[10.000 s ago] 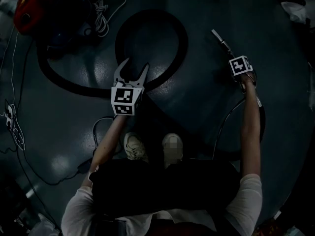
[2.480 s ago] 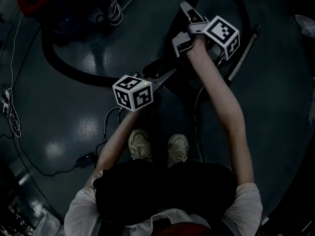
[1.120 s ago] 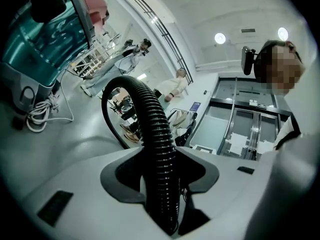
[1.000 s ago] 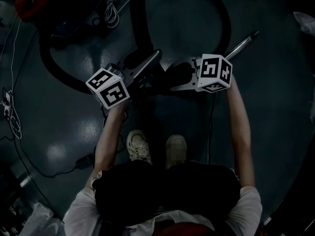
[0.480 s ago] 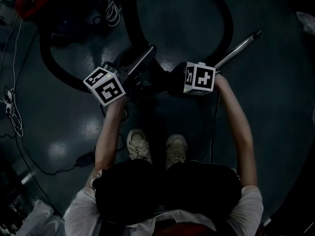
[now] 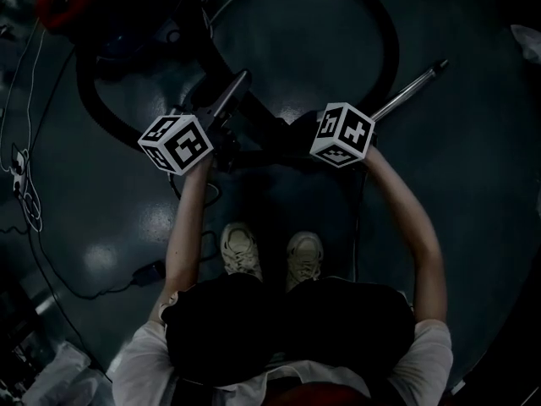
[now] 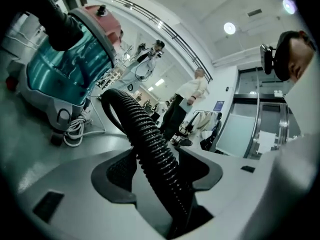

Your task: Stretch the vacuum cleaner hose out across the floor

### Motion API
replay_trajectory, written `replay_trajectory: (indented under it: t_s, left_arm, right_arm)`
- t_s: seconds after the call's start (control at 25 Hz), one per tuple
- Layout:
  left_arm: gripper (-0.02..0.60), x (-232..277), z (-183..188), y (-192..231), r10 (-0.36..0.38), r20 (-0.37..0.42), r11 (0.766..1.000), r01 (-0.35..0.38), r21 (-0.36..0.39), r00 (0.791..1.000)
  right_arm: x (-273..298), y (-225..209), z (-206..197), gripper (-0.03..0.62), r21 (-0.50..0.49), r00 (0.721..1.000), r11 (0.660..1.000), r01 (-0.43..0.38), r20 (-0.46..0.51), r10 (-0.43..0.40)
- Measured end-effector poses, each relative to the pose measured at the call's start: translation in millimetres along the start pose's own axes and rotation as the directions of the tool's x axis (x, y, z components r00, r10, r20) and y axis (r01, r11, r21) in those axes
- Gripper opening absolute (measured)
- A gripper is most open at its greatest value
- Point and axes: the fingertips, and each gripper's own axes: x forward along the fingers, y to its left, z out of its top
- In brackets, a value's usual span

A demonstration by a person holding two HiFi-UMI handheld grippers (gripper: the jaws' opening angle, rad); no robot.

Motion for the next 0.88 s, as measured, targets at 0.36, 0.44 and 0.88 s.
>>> replay_trajectory:
  t_s: [0.36, 0.44, 0.88]
  left_arm:
    - [0.253, 4, 70, -34, -0.114, 0.182, 0.983, 0.137, -0.12, 0.977]
    - [0.26, 11, 95, -49, -0.14, 0.203, 0.978, 0.168, -0.126, 0.969]
    - [0.279, 17, 314, -194, -0.068, 0.121, 0.966, 0.096, -0.239, 0.99]
  right_arm:
    - [-50, 33, 63, 0.184, 0.1, 0.977, 0.989, 0.11, 0.173, -0.127]
    - [-71, 40, 83, 0.184, 0.127, 0.968, 0.987, 0.098, 0.216, -0.125]
    - [-253, 158, 277, 0.183, 0.309, 0.905, 0.94, -0.147, 0.424, 0.002]
